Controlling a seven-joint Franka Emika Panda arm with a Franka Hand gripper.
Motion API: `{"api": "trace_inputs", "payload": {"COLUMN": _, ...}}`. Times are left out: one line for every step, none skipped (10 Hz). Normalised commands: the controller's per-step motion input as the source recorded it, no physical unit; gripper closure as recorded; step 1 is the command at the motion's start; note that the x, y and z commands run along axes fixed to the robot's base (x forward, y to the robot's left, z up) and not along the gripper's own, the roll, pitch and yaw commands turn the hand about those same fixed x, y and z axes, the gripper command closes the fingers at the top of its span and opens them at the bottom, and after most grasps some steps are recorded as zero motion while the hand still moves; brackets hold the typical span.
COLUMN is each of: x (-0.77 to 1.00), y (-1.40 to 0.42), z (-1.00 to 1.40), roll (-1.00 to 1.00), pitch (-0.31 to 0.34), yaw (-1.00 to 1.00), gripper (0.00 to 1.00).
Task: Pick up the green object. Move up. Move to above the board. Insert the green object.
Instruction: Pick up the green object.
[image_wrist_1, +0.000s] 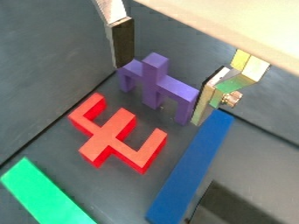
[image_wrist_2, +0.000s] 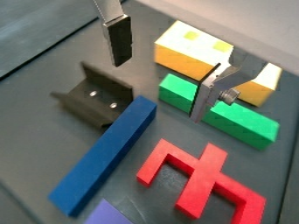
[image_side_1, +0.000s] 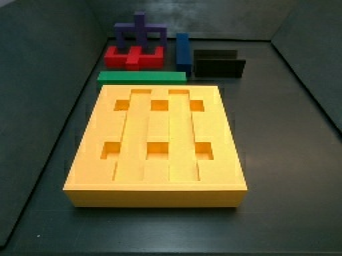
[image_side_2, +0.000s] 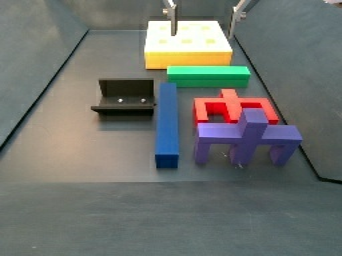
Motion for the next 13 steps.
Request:
{"api": "trace_inputs", "payload": {"x": 0.00, "y": -0.03, "z": -0.07, "roll": -0.14, "pitch": -0.139, "yaw": -1.00, "gripper": 0.00}}
{"api": "trace_inputs", "payload": {"x": 0.00, "y": -0.05, "z": -0.09, "roll": -0.15, "pitch": -0.164, "yaw": -0.99, "gripper": 0.00}}
{"api": "trace_inputs", "payload": {"x": -0.01, "y": -0.12, "z": -0.15, "roll": -0.17, "pitch": -0.234, "yaw": -0.90, "gripper": 0.00}}
{"api": "trace_inputs", "payload": {"x": 0.00, "y": -0.26, "z": -0.15, "roll": -0.16, "pitch": -0.241, "yaw": -0.78, "gripper": 0.00}}
{"api": "trace_inputs", "payload": {"x": 0.00, "y": -0.35, "z": -0.18, "roll": -0.07, "pitch": -0.173, "yaw": -0.79, "gripper": 0.00}}
{"api": "trace_inputs", "payload": {"x": 0.00, "y": -0.37, "z": -0.23, "roll": -0.03, "pitch": -0.156, "yaw": -0.81, "gripper": 0.00}}
{"api": "trace_inputs", "payload": {"x": 0.00, "y": -0.37, "z": -0.16, "roll": -0.05, "pitch": -0.111, "yaw": -0.81, "gripper": 0.00}}
{"api": "trace_inputs", "payload": {"x": 0.00, "y": -0.36, "z": -0.17, "roll": -0.04, "pitch": -0.113, "yaw": -0.81, "gripper": 0.00}}
{"api": "trace_inputs", "payload": {"x": 0.00, "y": -0.35, "z": -0.19, "roll": -0.03, "pitch": -0.114, "yaw": -0.83, "gripper": 0.00}}
{"api": "trace_inputs", "payload": {"x": 0.00, "y": -0.33, "z": -0.26, "roll": -0.01, "pitch": -0.147, "yaw": -0.86, "gripper": 0.00}}
{"api": "trace_inputs", "payload": {"x": 0.00, "y": -0.35, "z": -0.21, "roll": 0.00, "pitch": -0.100, "yaw": -0.87, "gripper": 0.00}}
{"api": "trace_inputs", "payload": {"x": 0.00, "y": -0.33, "z": -0.18, "roll": 0.00, "pitch": -0.076, "yaw": -0.88, "gripper": 0.00}}
{"api": "trace_inputs", "payload": {"x": 0.00, "y": -0.29, "z": -0.17, "roll": 0.00, "pitch": -0.060, "yaw": -0.91, "gripper": 0.00}}
